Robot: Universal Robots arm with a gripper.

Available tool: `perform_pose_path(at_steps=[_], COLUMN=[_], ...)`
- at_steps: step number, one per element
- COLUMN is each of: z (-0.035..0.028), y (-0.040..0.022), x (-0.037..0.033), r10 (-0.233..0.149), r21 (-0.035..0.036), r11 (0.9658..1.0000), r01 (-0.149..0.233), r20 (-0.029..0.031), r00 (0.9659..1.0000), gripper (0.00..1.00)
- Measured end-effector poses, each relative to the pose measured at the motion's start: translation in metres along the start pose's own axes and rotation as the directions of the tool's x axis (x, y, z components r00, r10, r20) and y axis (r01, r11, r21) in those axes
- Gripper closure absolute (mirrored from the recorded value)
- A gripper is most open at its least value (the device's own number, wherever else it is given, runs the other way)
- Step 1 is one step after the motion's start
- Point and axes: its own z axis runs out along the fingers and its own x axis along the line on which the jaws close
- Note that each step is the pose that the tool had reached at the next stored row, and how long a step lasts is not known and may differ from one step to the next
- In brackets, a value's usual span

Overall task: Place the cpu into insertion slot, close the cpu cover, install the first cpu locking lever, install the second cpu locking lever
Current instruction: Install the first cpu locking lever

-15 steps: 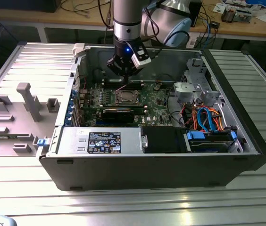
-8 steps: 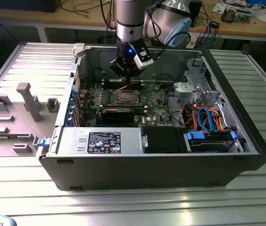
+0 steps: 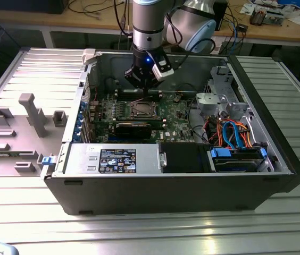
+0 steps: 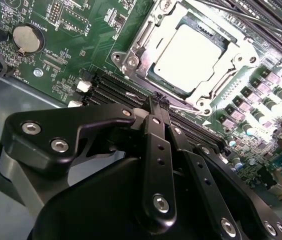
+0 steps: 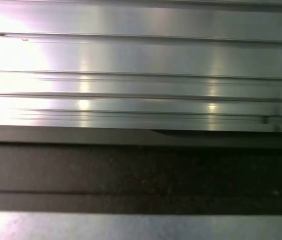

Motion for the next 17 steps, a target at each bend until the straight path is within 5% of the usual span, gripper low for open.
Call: perform_pose_path(at_steps=[17], z=[0.0154], y=[-0.0003], x=[-0.0077], r10=[0.021], r21=[0.0007], r11=[0.9998], r01=[-0.021], r20=[0.0000], r00=[0.9998], gripper=[0.89])
